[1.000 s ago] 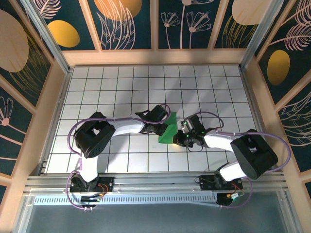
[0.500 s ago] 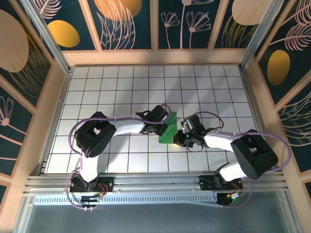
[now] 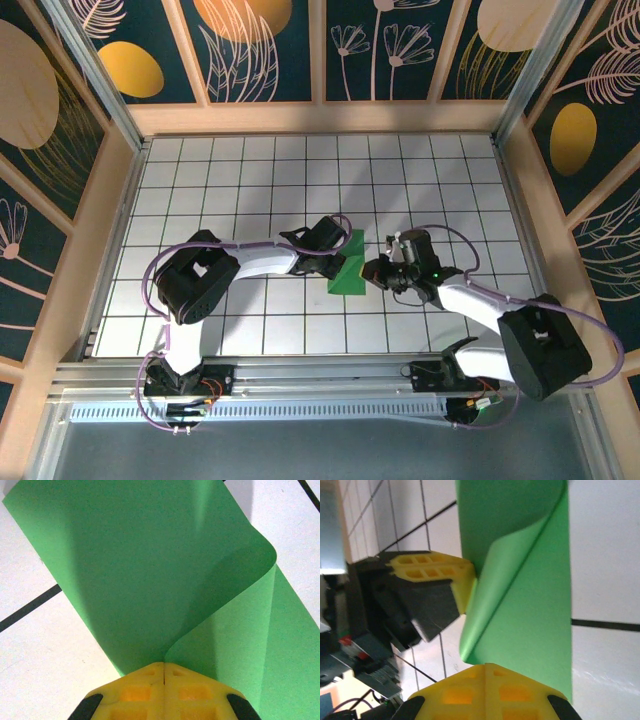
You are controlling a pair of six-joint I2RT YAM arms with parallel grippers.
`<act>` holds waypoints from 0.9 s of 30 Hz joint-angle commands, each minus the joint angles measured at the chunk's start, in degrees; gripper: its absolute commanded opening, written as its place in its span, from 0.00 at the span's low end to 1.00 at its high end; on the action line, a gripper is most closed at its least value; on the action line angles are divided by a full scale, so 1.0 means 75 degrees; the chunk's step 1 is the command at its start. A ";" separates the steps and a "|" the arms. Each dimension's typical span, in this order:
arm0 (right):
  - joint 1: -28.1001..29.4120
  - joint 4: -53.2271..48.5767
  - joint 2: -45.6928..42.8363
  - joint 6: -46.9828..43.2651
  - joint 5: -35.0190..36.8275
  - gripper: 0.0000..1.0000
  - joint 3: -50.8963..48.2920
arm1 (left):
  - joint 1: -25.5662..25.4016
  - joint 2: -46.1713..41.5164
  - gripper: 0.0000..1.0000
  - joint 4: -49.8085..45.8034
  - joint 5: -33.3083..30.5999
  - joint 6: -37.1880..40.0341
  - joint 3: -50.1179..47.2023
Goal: Fold a paper plane with a square sheet of paper (fold left side to right side)
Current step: Fold the triangle a second time at the center of the table.
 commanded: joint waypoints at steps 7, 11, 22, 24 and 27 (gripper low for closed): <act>0.0181 0.1617 0.1341 0.0581 -0.0081 0.00 0.0434 | 0.0049 0.0306 0.00 -0.0166 0.0095 0.0151 -0.0005; 0.0230 0.1886 0.1704 0.0628 -0.0086 0.00 0.0585 | 0.0049 0.0316 0.00 -0.0166 0.0100 0.0152 -0.0011; 0.0371 0.1946 0.2371 0.0558 -0.0098 0.00 0.0919 | 0.0049 0.0339 0.00 -0.0190 0.0094 0.0183 0.0025; 0.0395 0.1915 0.2446 0.0540 -0.0090 0.00 0.0942 | 0.0049 0.0360 0.00 -0.0190 0.0104 0.0174 0.0031; 0.0419 0.1868 0.2555 0.0506 -0.0040 0.00 0.0958 | 0.0049 0.0361 0.00 -0.0190 0.0097 0.0177 0.0036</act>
